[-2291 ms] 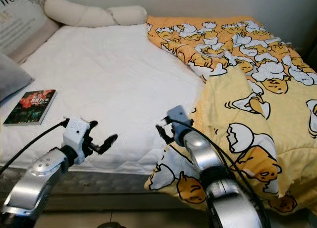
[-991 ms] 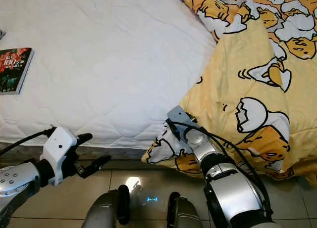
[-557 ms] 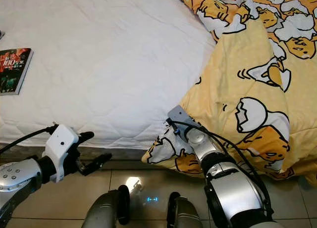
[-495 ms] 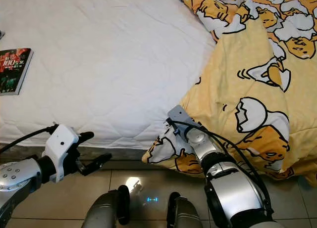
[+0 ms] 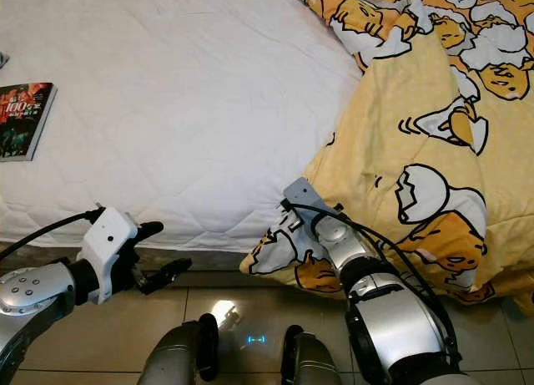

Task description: Clean up the room

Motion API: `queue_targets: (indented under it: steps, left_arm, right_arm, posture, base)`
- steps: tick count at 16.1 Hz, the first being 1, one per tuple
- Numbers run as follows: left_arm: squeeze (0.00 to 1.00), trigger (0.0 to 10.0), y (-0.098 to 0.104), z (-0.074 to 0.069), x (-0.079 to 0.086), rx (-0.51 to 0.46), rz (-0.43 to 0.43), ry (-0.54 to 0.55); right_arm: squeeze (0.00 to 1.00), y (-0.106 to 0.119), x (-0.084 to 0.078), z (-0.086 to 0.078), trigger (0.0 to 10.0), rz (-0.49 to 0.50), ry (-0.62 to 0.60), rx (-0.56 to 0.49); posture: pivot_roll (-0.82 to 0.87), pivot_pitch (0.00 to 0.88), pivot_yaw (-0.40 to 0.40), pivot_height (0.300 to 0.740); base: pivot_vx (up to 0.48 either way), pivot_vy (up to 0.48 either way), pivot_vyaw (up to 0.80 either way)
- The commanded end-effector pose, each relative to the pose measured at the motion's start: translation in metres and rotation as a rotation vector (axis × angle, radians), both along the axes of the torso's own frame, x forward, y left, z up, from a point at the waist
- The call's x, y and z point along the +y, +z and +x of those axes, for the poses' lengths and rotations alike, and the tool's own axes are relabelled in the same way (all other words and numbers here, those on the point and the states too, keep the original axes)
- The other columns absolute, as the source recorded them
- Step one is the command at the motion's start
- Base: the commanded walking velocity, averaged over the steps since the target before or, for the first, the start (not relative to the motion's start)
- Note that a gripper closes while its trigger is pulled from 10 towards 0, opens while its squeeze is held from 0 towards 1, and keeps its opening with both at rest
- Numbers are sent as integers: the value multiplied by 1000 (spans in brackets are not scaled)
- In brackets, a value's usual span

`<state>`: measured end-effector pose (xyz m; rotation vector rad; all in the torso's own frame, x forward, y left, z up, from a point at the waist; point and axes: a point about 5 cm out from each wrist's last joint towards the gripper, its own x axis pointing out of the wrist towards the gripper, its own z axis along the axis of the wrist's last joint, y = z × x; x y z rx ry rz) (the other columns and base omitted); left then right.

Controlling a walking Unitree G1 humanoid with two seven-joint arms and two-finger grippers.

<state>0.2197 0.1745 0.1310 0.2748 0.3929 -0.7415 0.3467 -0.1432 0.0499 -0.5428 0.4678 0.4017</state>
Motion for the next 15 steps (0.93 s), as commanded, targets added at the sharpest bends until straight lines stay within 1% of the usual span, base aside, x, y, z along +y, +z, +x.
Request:
queue_targets:
  steps: [1,2,4,5,6,7,8,9,10,11,12,13,14,15]
  left_arm:
    - [0,10000,-3,0,-1,10,5,-12]
    - [0,10000,-3,1,-3,7,2,-17]
    - [0,10000,-4,3,-6,0,-9,-21]
    - [0,10000,-4,3,-7,0,-11,-21]
    - [0,10000,-4,3,-7,0,-12,-24]
    - [0,10000,-5,3,-7,3,-13,-30]
    - [0,10000,-5,3,-8,4,-15,-34]
    - [0,10000,-6,3,-9,5,-18,-38]
    - [0,10000,-6,3,-9,6,-21,-41]
    - [0,10000,-6,2,-10,10,-22,-51]
    - [0,10000,-7,1,-11,14,-21,-59]
    - [0,10000,-6,1,-11,15,-20,-62]
    - [0,10000,-6,1,-10,15,-20,-62]
    - [0,10000,-6,1,-9,16,-17,-65]
  right_arm:
    - [0,-11,1,-8,0,31,24,72]
    - [0,-16,4,-14,0,64,77,106]
    - [0,-31,7,-32,0,113,215,190]
    - [0,-33,7,-35,0,123,234,203]
    - [0,-38,7,-42,0,148,279,236]
    - [0,-49,7,-59,0,184,383,310]
    - [0,-59,6,-74,0,191,465,375]
    - [0,-72,5,-94,0,192,542,465]
    - [0,-80,4,-109,0,198,589,530]
    - [0,-92,0,-131,0,188,658,631]
    - [0,-97,-2,-141,0,170,704,667]
    - [0,-97,-2,-141,0,169,695,642]
    - [0,-95,-1,-135,0,152,660,574]
    - [63,-90,1,-123,10000,162,585,512]
  posture:
    - [267,210,24,740]
    - [264,207,24,740]
    - [259,203,25,740]
    - [259,203,25,740]
    - [254,201,29,740]
    - [254,201,29,740]
    - [254,201,29,740]
    - [245,200,32,740]
    - [245,199,35,740]
    - [248,199,37,740]
    - [249,199,39,740]
    - [251,200,41,740]
    - [252,199,43,740]
    - [253,199,45,740]
  base:
    - [0,0,0]
    - [0,0,0]
    - [0,0,0]
    - [0,0,0]
    - [0,0,0]
    - [0,0,0]
    - [0,0,0]
    - [0,0,0]
    - [0,0,0]
    - [0,0,0]
    - [0,0,0]
    - [0,0,0]
    - [0,0,0]
    - [0,0,0]
